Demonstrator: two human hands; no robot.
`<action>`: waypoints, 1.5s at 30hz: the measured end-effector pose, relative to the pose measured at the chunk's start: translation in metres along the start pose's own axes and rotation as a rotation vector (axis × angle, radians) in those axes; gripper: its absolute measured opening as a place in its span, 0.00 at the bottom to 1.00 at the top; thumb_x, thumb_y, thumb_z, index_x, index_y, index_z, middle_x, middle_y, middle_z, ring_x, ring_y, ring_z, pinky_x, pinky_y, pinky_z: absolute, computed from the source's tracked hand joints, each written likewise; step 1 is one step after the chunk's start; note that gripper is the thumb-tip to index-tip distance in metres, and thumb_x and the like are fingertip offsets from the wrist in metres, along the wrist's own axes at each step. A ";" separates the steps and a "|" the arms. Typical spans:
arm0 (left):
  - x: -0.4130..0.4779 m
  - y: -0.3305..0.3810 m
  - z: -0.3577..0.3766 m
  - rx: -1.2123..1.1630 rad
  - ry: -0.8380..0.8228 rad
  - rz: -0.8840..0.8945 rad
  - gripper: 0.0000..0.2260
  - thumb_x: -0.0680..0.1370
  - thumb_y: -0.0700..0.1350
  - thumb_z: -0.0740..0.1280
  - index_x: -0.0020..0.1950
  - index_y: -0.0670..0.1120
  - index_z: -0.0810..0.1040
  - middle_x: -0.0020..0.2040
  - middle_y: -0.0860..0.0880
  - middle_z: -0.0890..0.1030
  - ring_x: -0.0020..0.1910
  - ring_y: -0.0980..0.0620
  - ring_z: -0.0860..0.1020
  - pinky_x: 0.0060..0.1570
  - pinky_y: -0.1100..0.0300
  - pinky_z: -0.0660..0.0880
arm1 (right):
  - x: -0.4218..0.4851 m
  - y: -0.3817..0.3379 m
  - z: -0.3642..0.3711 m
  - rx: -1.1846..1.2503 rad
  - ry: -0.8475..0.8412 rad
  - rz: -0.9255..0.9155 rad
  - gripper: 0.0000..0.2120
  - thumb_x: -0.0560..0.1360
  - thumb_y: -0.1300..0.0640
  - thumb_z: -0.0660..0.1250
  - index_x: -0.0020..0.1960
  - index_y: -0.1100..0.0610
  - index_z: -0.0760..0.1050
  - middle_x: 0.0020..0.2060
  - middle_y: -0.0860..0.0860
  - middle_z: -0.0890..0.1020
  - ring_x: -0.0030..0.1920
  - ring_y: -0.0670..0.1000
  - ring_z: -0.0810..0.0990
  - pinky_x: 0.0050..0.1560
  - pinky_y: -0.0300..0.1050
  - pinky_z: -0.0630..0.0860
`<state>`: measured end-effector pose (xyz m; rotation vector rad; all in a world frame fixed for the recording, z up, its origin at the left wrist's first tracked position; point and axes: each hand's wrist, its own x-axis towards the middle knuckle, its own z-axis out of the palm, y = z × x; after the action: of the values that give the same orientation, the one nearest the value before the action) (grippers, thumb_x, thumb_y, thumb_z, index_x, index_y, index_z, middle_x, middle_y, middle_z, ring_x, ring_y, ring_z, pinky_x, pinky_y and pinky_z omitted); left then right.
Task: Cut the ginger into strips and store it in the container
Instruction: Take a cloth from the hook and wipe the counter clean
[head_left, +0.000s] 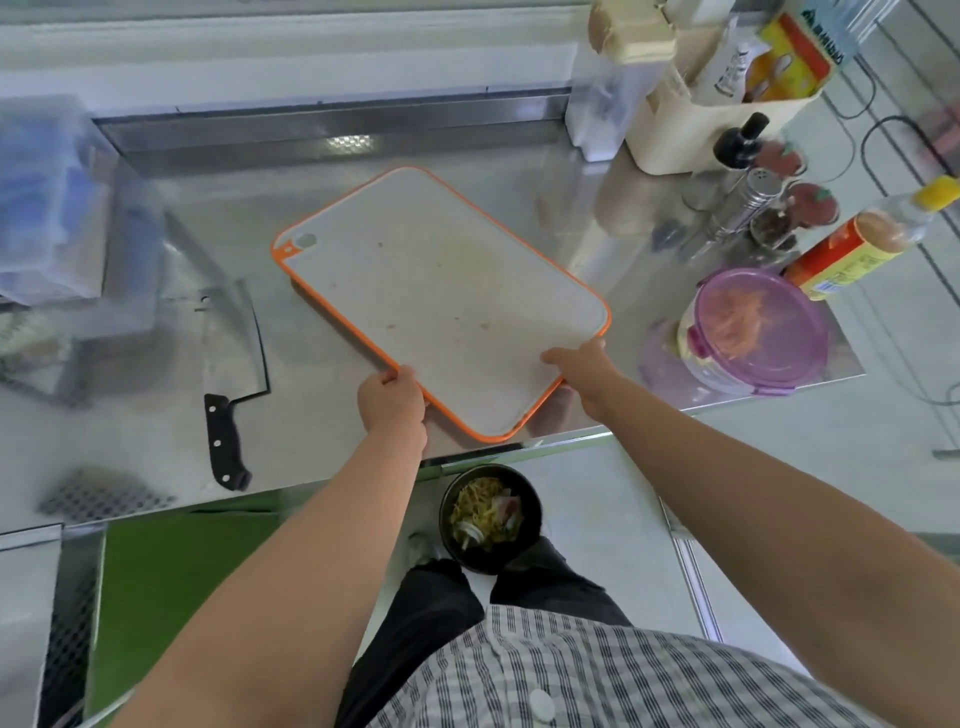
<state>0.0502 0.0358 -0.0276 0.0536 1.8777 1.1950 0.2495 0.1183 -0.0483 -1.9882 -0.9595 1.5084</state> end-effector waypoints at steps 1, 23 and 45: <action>0.000 -0.003 0.006 -0.023 -0.004 -0.019 0.10 0.79 0.40 0.64 0.37 0.43 0.74 0.37 0.44 0.78 0.34 0.48 0.77 0.44 0.50 0.79 | 0.004 0.001 -0.006 -0.083 0.019 -0.020 0.31 0.68 0.60 0.71 0.65 0.61 0.58 0.57 0.59 0.72 0.55 0.57 0.74 0.46 0.50 0.76; -0.043 -0.044 0.018 0.806 -0.017 0.175 0.06 0.74 0.46 0.59 0.39 0.50 0.74 0.40 0.48 0.83 0.43 0.44 0.81 0.50 0.53 0.77 | 0.002 -0.002 -0.020 -0.682 -0.264 -0.510 0.24 0.71 0.65 0.67 0.68 0.60 0.70 0.73 0.59 0.59 0.73 0.56 0.59 0.70 0.41 0.57; -0.022 0.059 -0.285 0.637 0.061 0.389 0.10 0.77 0.46 0.62 0.37 0.47 0.75 0.38 0.43 0.82 0.41 0.42 0.80 0.49 0.53 0.77 | -0.240 -0.059 0.256 -0.586 -0.728 -0.600 0.09 0.75 0.65 0.61 0.51 0.61 0.79 0.38 0.54 0.83 0.33 0.49 0.79 0.39 0.42 0.75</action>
<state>-0.1557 -0.1447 0.0723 0.7657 2.3020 0.7936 -0.0471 -0.0379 0.0713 -1.2014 -2.2651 1.7032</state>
